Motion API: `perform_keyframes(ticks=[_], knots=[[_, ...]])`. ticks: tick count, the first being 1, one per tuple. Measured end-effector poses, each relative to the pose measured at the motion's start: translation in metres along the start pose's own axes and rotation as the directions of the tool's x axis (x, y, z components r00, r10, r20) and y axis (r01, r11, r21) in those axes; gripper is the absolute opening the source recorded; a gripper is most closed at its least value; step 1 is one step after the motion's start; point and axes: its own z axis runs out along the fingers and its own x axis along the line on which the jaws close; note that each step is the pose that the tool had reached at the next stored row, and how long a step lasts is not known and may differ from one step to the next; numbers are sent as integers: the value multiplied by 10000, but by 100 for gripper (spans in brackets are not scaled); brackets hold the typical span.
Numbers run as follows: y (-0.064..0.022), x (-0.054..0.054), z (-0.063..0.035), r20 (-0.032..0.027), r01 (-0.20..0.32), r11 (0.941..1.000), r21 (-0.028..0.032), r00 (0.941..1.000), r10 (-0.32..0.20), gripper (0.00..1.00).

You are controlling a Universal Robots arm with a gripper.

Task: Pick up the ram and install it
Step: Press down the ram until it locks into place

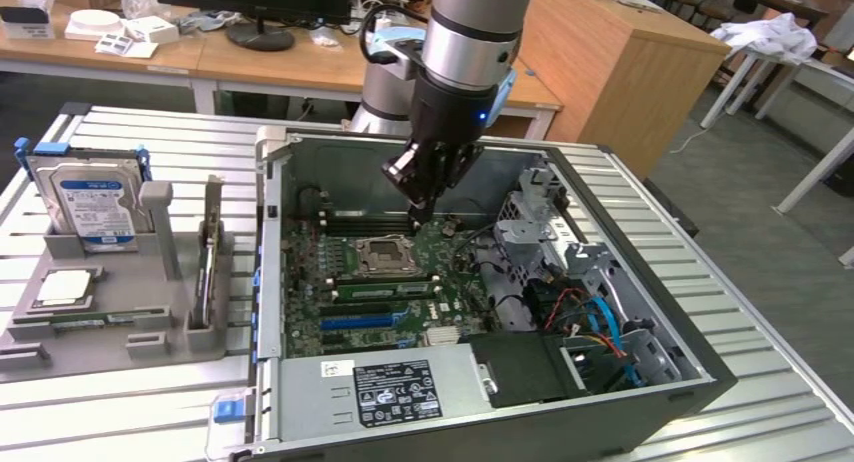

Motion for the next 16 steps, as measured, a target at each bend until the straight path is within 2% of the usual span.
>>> perform_keyframes(ticks=[9, 13, 16], knots=[[1, 1, 1, 2, -133, 9999, 3, 9999, 133, 11], [0, 1, 1, 13, -723, 9974, 20, 9974, 723, 11], [1, 0, 8, 20, -1223, 9925, 34, 9925, 1223, 11]])
